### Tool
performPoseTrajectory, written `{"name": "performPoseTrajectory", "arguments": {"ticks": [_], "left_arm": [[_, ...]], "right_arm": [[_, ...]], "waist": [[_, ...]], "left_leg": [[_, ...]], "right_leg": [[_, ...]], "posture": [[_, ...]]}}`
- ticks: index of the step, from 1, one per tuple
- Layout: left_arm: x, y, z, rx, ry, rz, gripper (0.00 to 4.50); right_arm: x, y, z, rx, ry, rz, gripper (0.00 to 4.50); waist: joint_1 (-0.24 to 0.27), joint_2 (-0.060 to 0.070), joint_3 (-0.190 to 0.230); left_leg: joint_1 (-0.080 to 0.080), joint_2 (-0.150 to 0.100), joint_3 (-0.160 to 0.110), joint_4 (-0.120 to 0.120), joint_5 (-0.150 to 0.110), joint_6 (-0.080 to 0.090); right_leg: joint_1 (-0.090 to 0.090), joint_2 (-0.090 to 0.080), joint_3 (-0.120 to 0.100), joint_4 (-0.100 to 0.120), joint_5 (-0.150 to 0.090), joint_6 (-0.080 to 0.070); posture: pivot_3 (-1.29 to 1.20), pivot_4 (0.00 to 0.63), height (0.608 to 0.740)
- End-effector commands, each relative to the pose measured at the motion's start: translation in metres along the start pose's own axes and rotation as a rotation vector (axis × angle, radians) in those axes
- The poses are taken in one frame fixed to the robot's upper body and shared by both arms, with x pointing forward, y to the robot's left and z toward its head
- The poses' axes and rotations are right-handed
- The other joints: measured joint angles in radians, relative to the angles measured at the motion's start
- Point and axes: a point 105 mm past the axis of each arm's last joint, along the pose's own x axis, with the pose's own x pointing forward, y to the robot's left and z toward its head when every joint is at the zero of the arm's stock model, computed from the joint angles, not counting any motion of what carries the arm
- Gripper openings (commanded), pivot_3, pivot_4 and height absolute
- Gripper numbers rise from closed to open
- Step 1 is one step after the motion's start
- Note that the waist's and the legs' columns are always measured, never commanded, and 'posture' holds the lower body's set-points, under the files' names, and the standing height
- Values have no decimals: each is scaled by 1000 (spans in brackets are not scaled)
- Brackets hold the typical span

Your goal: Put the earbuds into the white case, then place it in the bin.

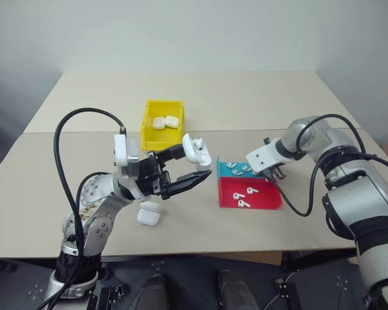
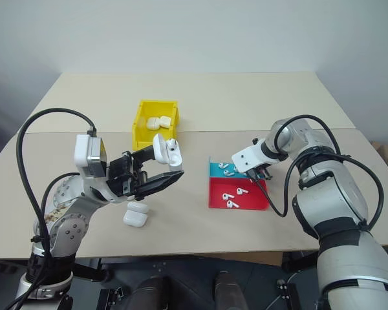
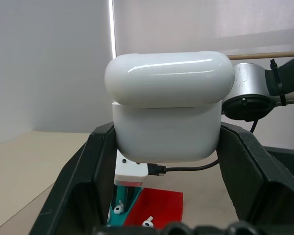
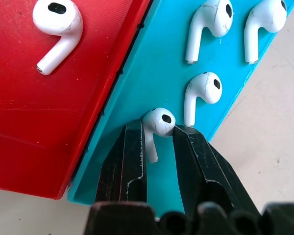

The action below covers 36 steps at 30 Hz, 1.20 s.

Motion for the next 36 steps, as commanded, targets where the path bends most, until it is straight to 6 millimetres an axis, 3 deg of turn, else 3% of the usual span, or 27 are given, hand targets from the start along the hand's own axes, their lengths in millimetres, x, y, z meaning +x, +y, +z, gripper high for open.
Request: {"name": "performPoseTrajectory", "arguments": {"ticks": [1, 5, 10, 15, 22, 29, 36], "left_arm": [[3, -2, 9, 30, -29, -32, 2771], [7, 1, 9, 23, -37, -62, 2771], [12, 4, 10, 13, -57, -94, 2771], [17, 7, 10, 4, -73, -117, 2771], [23, 13, 11, 2, -71, -150, 2771], [30, 15, 10, -10, -79, -185, 2771], [33, 16, 10, -13, -80, -199, 2771]], "right_arm": [[-18, -9, -6, 27, -10, -82, 632], [-44, -26, -5, 62, -63, -218, 632], [-84, -37, 9, 179, -322, -400, 632], [-132, -14, 46, 443, -860, -462, 632], [-166, 21, 106, 664, -1344, -462, 632], [-183, 29, 163, 681, -1572, -450, 632], [-170, 33, 181, 731, -1576, -404, 632]], "waist": [[0, 0, 0], [1, 0, 0], [1, 0, 0], [13, 0, 0], [25, 0, 0], [24, 0, 0], [26, 0, 0]], "left_leg": [[0, 0, 0, 0, 0, 0], [0, 0, 0, 0, 0, 0], [0, 0, 0, 0, 0, 0], [0, 0, -2, 0, 0, 0], [5, 0, -3, 1, 0, 0], [7, 0, -4, 4, 0, 1], [4, 0, -4, 4, 0, 1]], "right_leg": [[0, 0, 0, 0, 0, 0], [0, 0, 0, 0, 0, 0], [0, 0, 0, 0, 0, 0], [4, 0, -2, -2, 0, 0], [8, 0, -3, -1, 0, 0], [11, 1, -2, -1, -3, 7], [10, 0, -2, -2, -2, 4]], "posture": [[0, 150, 740], [0, 150, 740], [0, 150, 740], [0, 150, 740], [0, 150, 740], [0, 150, 740], [0, 150, 740]]}}
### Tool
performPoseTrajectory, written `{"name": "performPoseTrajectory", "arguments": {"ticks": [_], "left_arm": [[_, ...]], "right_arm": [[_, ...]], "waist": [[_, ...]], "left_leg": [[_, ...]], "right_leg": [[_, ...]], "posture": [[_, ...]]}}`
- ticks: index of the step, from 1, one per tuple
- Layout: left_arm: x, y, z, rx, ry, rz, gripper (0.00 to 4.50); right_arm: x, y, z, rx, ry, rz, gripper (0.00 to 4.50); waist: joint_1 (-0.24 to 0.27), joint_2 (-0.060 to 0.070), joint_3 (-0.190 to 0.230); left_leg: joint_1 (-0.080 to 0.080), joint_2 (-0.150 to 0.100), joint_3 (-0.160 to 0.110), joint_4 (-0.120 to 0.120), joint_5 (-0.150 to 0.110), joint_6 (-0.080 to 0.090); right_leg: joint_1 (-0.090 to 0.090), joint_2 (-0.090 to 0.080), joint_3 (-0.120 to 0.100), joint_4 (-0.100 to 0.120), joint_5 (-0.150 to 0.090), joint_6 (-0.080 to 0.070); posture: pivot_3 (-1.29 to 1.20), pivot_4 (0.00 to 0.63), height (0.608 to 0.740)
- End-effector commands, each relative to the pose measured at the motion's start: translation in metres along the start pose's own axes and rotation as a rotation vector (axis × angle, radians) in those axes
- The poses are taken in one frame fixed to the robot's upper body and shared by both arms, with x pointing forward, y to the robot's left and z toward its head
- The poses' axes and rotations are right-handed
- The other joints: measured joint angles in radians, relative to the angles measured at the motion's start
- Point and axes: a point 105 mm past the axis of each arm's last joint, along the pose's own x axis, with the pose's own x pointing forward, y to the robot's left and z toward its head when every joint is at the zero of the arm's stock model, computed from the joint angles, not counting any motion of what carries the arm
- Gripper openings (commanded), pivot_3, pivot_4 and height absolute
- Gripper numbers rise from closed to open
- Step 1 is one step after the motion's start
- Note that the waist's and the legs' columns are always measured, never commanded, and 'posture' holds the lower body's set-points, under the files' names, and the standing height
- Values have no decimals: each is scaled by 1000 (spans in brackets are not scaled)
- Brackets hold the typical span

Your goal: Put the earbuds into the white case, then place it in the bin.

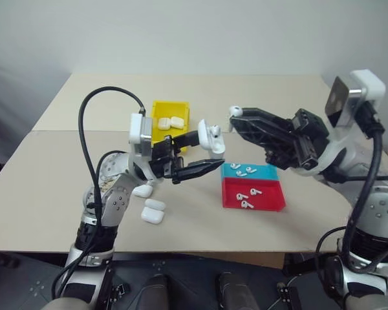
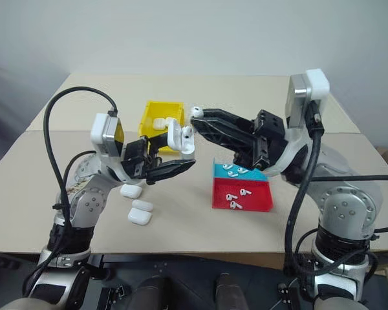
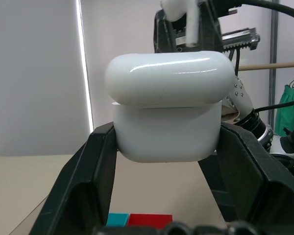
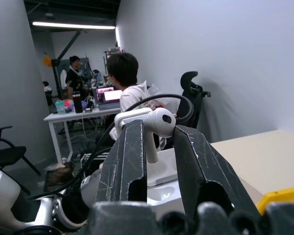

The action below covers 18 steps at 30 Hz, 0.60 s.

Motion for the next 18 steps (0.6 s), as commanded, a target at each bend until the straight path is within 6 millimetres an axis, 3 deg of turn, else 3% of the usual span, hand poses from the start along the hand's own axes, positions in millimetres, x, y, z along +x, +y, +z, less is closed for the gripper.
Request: {"name": "performPoseTrajectory", "arguments": {"ticks": [1, 13, 18], "left_arm": [[5, -1, 9, 39, -16, -29, 2771], [3, -2, 9, 39, -12, -23, 2771], [3, -2, 9, 42, -11, -22, 2771]], "right_arm": [[4, 7, -2, -17, 10, 2, 632], [-1, 2, -21, -20, 114, -13, 632], [-4, 0, -26, -30, 143, -20, 2295]], "waist": [[0, 0, 0], [0, 0, 0], [-1, 0, 0]], "left_leg": [[0, 0, 0, 0, 0, 0], [0, 0, -1, 0, 0, 0], [0, 0, -1, 0, 0, 0]], "right_leg": [[0, 0, 0, 0, 0, 0], [0, 0, 0, 0, -2, 3], [0, 0, 0, 0, -2, 3]], "posture": [[0, 150, 740], [0, 150, 740], [0, 150, 740]]}}
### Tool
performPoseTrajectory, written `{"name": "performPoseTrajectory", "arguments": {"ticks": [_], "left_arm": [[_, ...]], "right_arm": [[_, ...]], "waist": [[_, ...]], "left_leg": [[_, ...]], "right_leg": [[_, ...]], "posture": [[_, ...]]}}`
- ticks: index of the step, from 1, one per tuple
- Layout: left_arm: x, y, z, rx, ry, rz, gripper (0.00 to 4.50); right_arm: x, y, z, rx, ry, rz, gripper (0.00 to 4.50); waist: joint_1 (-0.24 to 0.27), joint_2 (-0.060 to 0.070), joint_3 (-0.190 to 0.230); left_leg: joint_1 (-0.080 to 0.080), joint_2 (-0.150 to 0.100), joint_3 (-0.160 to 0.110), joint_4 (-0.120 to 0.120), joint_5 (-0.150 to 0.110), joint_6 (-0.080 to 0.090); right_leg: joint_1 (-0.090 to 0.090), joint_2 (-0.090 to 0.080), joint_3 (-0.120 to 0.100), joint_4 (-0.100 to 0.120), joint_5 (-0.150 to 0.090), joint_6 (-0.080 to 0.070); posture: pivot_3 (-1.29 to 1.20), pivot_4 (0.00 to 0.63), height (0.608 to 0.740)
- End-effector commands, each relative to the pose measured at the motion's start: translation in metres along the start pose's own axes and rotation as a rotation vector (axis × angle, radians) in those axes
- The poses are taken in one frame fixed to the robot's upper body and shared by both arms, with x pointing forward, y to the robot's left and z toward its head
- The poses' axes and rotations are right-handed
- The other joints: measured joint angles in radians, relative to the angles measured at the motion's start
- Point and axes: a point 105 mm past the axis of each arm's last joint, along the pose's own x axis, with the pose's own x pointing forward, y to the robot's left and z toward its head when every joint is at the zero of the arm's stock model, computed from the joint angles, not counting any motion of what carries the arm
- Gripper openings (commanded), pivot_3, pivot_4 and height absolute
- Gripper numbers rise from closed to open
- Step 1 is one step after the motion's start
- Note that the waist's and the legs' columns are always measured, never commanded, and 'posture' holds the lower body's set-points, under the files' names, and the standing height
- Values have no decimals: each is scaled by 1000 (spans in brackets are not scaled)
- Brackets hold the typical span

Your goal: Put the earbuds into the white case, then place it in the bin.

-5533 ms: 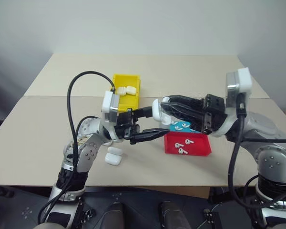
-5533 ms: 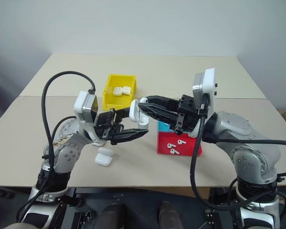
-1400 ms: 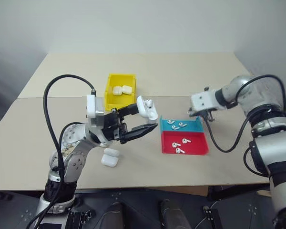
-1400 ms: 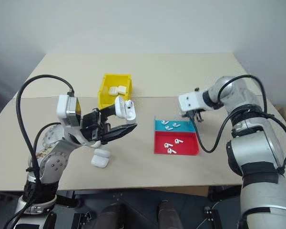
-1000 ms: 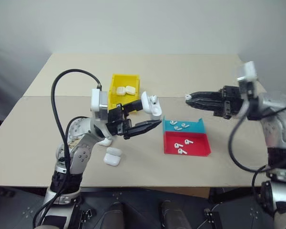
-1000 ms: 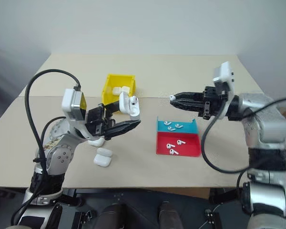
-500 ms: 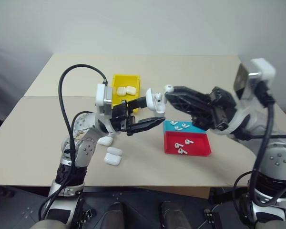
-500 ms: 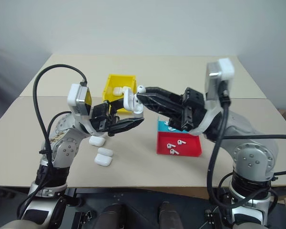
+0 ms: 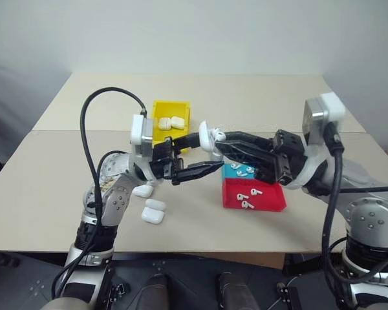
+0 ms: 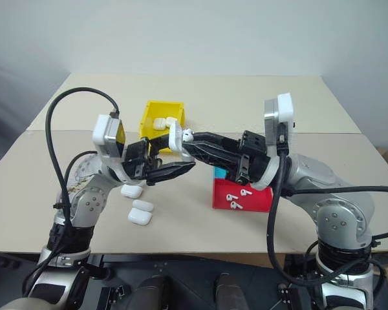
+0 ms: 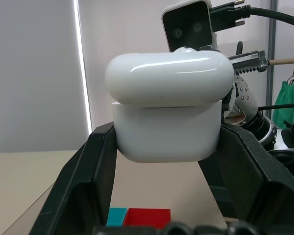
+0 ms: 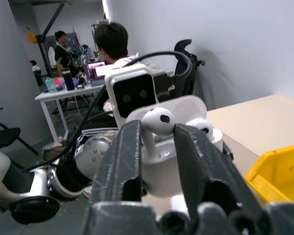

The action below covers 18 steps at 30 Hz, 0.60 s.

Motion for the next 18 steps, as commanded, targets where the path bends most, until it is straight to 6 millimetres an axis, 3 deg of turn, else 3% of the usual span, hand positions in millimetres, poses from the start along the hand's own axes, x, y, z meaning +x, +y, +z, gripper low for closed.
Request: {"name": "performPoseTrajectory", "arguments": {"ticks": [1, 5, 14, 18], "left_arm": [[4, -2, 12, 41, -33, -25, 2771], [4, -1, 12, 42, -31, -25, 2771], [5, 1, 9, 40, -21, -19, 2771], [6, 3, 3, 18, 3, -15, 2771]], "right_arm": [[0, 1, -2, -29, 26, 7, 2645], [-2, -1, 0, -51, 31, 0, 4007], [-21, 3, 14, -130, 76, 27, 4007], [-22, -11, 35, -240, 105, 5, 2834]], "waist": [[0, 0, 0], [1, 0, 0], [3, 0, 0], [-2, 0, 0]], "left_leg": [[0, 0, 0, 0, 0, 0], [0, 0, 0, 0, 0, 0], [0, 0, 0, 0, 0, 0], [0, 0, 0, 0, 0, 0]], "right_leg": [[0, 0, 0, 0, 0, 0], [0, 0, 0, 0, 0, 0], [0, 0, 0, -1, -1, -1], [0, 0, 0, -1, -1, -1]], "posture": [[0, 150, 740], [0, 150, 740], [0, 150, 740], [0, 150, 740]]}}
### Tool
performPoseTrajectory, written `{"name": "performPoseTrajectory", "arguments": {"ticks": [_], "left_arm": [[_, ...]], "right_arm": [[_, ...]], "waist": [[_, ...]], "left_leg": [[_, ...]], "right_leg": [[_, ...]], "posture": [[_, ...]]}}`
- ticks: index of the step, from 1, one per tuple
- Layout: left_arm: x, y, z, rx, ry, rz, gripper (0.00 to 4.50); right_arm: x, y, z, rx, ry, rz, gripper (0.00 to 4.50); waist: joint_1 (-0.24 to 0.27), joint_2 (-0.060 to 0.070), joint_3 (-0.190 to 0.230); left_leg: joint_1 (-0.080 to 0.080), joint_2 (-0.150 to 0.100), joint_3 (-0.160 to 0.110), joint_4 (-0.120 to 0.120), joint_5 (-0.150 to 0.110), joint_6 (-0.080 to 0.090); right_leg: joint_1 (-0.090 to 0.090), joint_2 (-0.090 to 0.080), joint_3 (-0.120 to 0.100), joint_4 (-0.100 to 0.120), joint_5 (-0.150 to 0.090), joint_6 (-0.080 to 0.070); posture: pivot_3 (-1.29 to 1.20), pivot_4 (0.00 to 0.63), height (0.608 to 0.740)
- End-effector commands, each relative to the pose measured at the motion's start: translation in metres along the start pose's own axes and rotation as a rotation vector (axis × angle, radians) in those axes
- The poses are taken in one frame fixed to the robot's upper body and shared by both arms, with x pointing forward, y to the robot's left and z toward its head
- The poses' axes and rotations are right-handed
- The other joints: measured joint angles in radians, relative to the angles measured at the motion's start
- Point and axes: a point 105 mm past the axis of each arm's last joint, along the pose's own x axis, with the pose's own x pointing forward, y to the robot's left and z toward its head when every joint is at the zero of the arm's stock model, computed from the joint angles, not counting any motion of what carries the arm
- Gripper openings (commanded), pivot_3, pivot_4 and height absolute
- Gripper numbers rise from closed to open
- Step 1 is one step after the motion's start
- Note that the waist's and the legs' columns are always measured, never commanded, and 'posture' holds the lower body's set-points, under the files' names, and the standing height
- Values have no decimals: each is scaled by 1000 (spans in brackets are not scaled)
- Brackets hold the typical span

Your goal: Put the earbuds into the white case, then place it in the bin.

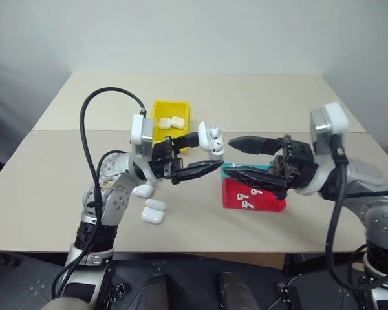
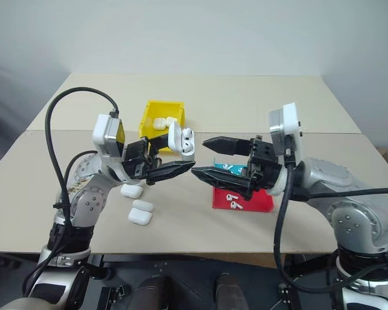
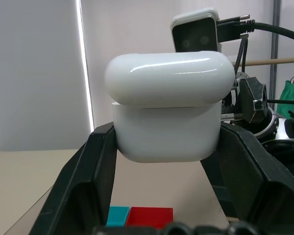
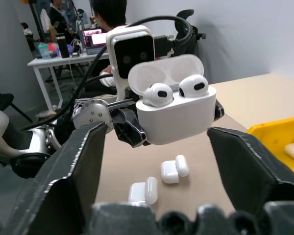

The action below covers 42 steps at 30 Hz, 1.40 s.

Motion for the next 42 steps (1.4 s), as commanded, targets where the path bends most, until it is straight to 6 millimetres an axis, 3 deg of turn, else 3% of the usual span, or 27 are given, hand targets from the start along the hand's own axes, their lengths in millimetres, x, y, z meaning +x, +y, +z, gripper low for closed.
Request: {"name": "performPoseTrajectory", "arguments": {"ticks": [1, 8, 12, 18, 23, 29, 36, 39, 42], "left_arm": [[6, 1, 2, 24, 9, -21, 2771], [15, 4, -29, 54, 115, -21, 2771], [21, 5, -35, 48, 117, -29, 2771], [26, 10, -36, 52, 113, -16, 2771], [23, 11, -34, 66, 108, -5, 2771], [17, 15, -29, 101, 101, 37, 2771], [14, 16, -20, 123, 65, 103, 2771], [13, 23, -13, 150, 47, 202, 2771], [9, 37, -5, 174, 33, 357, 2771]], "right_arm": [[-4, -11, 29, -155, -15, -17, 2555], [16, -29, 45, -416, 151, 76, 56], [35, -32, 50, -494, 205, 151, 56], [58, -32, 33, -660, 383, 297, 56], [55, -31, 18, -749, 482, 394, 56], [39, -42, 6, -780, 576, 378, 56], [32, -44, 35, -680, 386, 214, 56], [29, -52, 55, -504, 199, 36, 56], [14, -59, 53, -362, 149, -96, 56]], "waist": [[-1, 0, 0], [1, 0, 0], [1, 0, 0], [5, 0, 0], [7, 0, 0], [7, 0, 0], [5, 0, 0], [5, 0, 0], [9, 0, 0]], "left_leg": [[0, 0, 0, 0, 0, 0], [0, 0, 1, -1, 0, 0], [-2, 0, 1, -2, 0, 0], [-8, 0, 1, -2, 0, 0], [-11, 0, 1, -2, 0, 0], [-10, 0, 1, -2, 0, 0], [-10, 0, 1, -1, 0, 0], [-10, 0, 1, -1, 0, 0], [-10, 0, 1, -1, 0, 0]], "right_leg": [[0, 0, 0, 0, -1, -1], [-1, 0, 1, -1, -1, -2], [-3, 0, 1, -1, 1, 1], [-10, 0, 0, 0, 5, -5], [-12, 0, 0, 0, 5, -6], [-12, 0, 0, 1, 5, -6], [-12, 0, 0, 2, 6, -6], [-12, 0, 1, 2, 6, -6], [-12, 0, 0, 2, 6, -6]], "posture": [[0, 150, 740], [0, 150, 740], [0, 150, 740], [0, 150, 740], [0, 150, 740], [0, 150, 740], [0, 150, 740], [0, 150, 740], [0, 150, 740]]}}
